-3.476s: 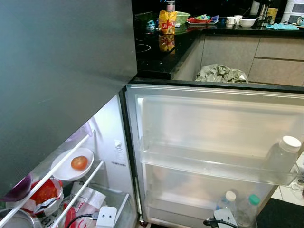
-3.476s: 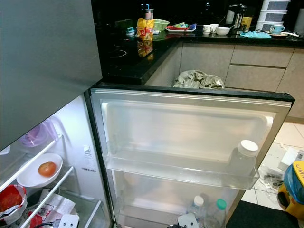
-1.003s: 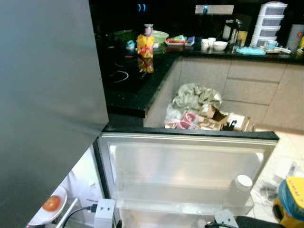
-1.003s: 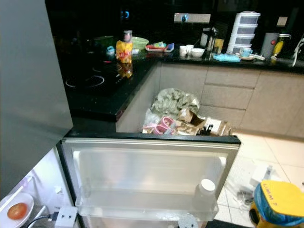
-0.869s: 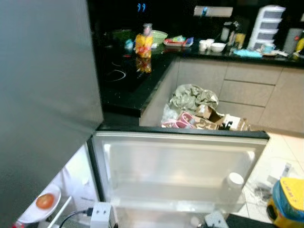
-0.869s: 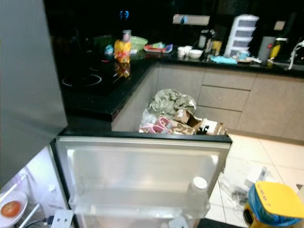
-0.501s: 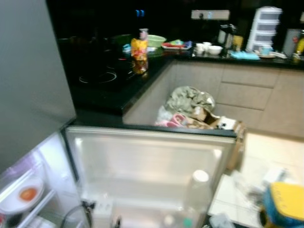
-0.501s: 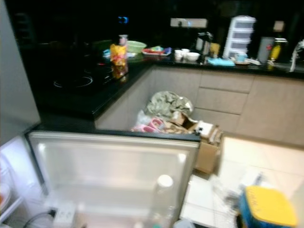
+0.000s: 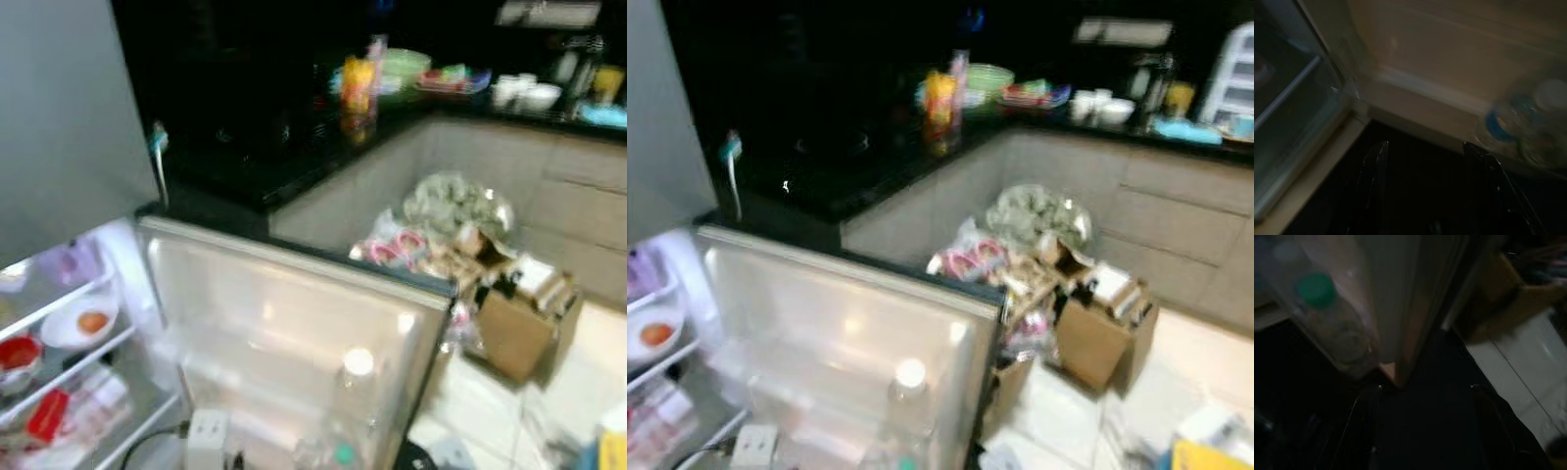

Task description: Restocking fridge

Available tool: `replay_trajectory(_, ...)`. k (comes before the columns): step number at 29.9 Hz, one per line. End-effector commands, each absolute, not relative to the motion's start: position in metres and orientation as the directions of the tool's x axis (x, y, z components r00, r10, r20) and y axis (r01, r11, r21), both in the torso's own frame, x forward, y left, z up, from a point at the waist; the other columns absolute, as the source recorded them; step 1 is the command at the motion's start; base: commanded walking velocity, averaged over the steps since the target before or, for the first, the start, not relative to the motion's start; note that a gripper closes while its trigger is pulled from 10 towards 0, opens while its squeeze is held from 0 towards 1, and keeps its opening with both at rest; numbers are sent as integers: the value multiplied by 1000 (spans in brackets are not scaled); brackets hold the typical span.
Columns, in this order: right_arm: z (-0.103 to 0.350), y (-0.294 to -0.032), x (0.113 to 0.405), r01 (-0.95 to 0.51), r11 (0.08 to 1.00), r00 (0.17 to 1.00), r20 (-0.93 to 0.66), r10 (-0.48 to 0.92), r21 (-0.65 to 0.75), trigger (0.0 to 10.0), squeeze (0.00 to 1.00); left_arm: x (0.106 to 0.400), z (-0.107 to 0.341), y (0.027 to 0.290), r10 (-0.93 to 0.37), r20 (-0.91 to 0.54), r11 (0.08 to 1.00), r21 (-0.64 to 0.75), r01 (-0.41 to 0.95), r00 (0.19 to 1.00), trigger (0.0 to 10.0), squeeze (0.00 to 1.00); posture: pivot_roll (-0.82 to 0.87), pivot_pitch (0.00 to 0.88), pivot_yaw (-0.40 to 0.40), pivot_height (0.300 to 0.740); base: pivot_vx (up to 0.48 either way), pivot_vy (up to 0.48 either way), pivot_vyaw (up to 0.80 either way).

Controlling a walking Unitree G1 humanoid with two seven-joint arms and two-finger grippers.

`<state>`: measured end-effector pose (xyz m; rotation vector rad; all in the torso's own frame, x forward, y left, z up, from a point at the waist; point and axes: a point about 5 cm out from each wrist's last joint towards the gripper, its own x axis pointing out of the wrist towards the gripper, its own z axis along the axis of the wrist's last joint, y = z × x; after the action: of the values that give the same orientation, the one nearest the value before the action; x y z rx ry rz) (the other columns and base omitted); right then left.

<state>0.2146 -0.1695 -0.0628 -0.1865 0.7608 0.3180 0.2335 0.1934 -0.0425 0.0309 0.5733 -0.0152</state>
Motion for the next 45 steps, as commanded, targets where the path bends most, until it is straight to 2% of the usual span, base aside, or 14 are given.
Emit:
replay_trajectory(1,-63,-174,213,-348,935,676,-708,205,-62,10000,0,231,-44,193,-5,-551,999,34,29,835,10000,0,-33,63,-11,740,0,-480,800)
replay_trajectory(14,-63,-175,214,-354,932,678,-707,201,-74,10000,0,230,-44,194,0,-550,999,36,24,835,10000,0,-32,65,-11,740,0,-464,796)
replay_trajectory(16,-63,-177,214,-306,950,691,-701,175,-64,10000,0,230,-45,196,15,-552,1000,16,-8,834,10000,0,-33,66,-12,740,0,0,0)
replay_trajectory(30,-62,-175,215,-309,949,693,-697,182,-59,10000,0,229,-45,198,18,-552,1000,12,-14,834,10000,0,-33,71,-9,740,0,0,0)
replay_trajectory(35,-57,-175,222,-302,952,724,-662,192,-54,10000,0,227,-46,200,29,-553,1000,26,-17,833,10000,0,-36,69,-6,740,0,0,0)
replay_trajectory(36,-54,-177,226,-281,958,738,-650,182,-50,10000,67,226,-46,202,35,-554,999,29,-23,832,10000,0,-35,68,-5,740,0,0,0)
replay_trajectory(37,-54,-177,226,-281,958,738,-650,182,-50,10000,67,226,-46,202,35,-554,999,29,-23,832,10000,0,-35,68,-5,740,0,0,0)
replay_trajectory(38,-51,-178,229,-268,962,749,-638,177,-48,10000,969,226,-46,203,40,-553,999,32,-27,832,10000,0,-33,67,-5,740,0,0,0)
replay_trajectory(39,-49,-177,234,-263,964,757,-628,180,-40,10000,1000,226,-45,205,48,-550,999,39,-31,834,10000,0,-32,64,-5,740,0,0,0)
replay_trajectory(43,-41,-174,245,-269,962,775,-603,190,-42,10000,1000,226,-43,212,85,-534,996,68,-58,841,10000,0,-26,62,-6,740,0,0,0)
replay_trajectory(44,-33,-172,258,-255,965,796,-578,179,-53,10000,522,226,-42,220,131,-530,991,101,-91,838,10000,0,-24,60,-4,740,0,0,0)
replay_trajectory(45,-33,-172,258,-255,965,796,-578,179,-53,10000,522,226,-42,220,131,-530,991,101,-91,838,10000,0,-24,60,-4,740,0,0,0)
